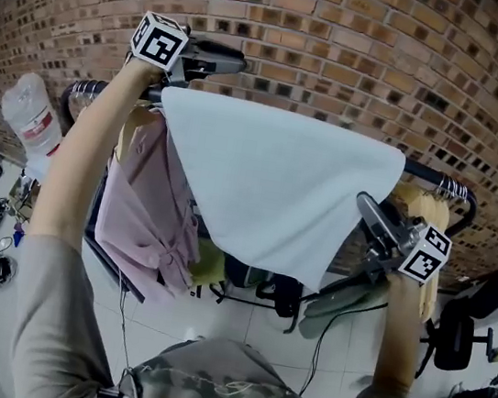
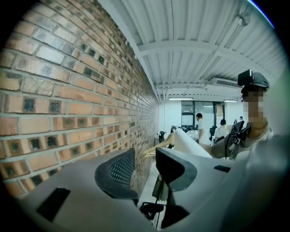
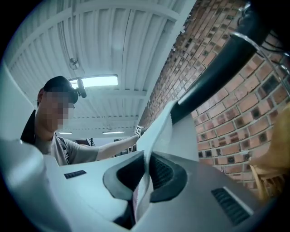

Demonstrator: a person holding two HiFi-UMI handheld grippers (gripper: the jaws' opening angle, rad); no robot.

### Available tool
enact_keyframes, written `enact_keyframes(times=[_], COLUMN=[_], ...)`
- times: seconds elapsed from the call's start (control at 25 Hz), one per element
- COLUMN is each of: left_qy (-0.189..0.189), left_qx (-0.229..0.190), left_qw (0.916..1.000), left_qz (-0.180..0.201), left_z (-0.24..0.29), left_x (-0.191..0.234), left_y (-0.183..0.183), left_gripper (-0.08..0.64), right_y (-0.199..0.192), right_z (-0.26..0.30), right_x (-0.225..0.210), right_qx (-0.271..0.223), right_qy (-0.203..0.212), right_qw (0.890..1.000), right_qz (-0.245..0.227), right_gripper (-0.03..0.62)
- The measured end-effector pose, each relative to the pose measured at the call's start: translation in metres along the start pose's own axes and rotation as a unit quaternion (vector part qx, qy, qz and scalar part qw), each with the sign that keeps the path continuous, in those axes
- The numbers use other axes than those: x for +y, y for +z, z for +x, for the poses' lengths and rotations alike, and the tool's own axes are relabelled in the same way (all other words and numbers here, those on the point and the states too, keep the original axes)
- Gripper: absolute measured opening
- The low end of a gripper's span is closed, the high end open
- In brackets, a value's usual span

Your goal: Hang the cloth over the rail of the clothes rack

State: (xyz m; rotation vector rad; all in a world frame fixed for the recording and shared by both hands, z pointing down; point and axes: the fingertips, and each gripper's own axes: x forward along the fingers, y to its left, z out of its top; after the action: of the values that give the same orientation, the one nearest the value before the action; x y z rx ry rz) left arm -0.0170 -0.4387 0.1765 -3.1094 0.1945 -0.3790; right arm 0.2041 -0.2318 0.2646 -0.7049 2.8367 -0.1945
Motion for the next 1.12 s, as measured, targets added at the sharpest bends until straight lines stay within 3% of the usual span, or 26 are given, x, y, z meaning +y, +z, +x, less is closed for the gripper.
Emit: enact_keyframes(times=[0.12,0.24,1.12], left_qy=[-0.042,-0.084,-0.063], left_qx=[0.055,0.089,0.12], left_qw=[0.9976,0.9921,0.9901], left_qz=[-0.001,-0.025,-0.036], left_z=[0.01,0.016,0.014], left_x=[-0.015,-0.032,-0.026], left_y=[-0.02,-0.033,-0.043], left_gripper=[0.15,0.15,0.15], right_y=[0.005,0.009,0.026], right_z=[0.004,0.006,-0.001], right_x=[0.002,0.005,0.025], right_qx=[-0.012,-0.019,-0.008], right_qy=[0.009,0.014,0.034], right_qw=[1.0,1.0,0.999], right_qz=[0.013,0.014,0.001], right_gripper=[0.018,0.018,0.018])
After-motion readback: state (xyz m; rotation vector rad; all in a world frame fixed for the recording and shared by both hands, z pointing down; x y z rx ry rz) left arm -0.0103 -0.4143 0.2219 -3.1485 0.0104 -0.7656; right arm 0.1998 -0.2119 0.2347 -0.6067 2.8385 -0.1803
